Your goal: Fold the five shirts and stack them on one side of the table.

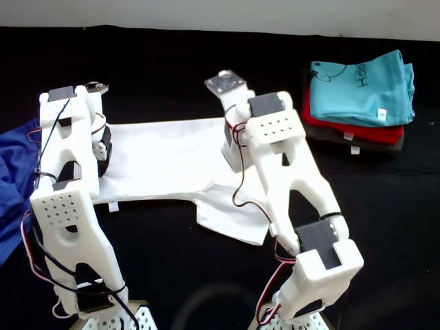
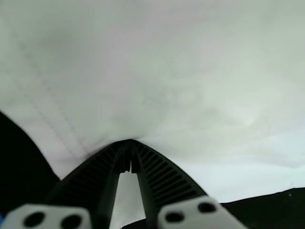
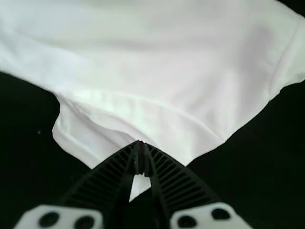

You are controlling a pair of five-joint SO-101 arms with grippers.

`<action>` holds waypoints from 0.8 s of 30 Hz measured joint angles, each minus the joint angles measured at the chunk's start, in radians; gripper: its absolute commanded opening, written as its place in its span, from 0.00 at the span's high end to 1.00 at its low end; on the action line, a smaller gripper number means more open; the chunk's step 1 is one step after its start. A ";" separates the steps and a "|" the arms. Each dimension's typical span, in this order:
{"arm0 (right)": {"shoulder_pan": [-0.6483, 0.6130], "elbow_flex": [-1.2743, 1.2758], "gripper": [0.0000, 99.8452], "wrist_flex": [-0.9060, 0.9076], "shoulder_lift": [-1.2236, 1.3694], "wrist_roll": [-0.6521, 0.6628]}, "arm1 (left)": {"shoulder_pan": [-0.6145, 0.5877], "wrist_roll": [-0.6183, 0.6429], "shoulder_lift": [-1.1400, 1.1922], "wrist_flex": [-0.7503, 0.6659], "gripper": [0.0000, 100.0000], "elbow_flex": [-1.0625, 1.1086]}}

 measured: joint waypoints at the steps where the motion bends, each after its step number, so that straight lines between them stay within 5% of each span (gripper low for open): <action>1: 0.000 0.012 0.99 -0.061 0.015 -0.006 | 0.000 0.000 0.000 0.000 0.99 0.000; 7: 0.000 0.133 0.99 -0.224 0.152 -0.014 | 0.000 0.000 0.003 0.000 0.99 0.000; 24: -0.256 0.301 0.99 0.017 0.000 -0.017 | 0.000 0.000 0.003 0.000 0.99 0.000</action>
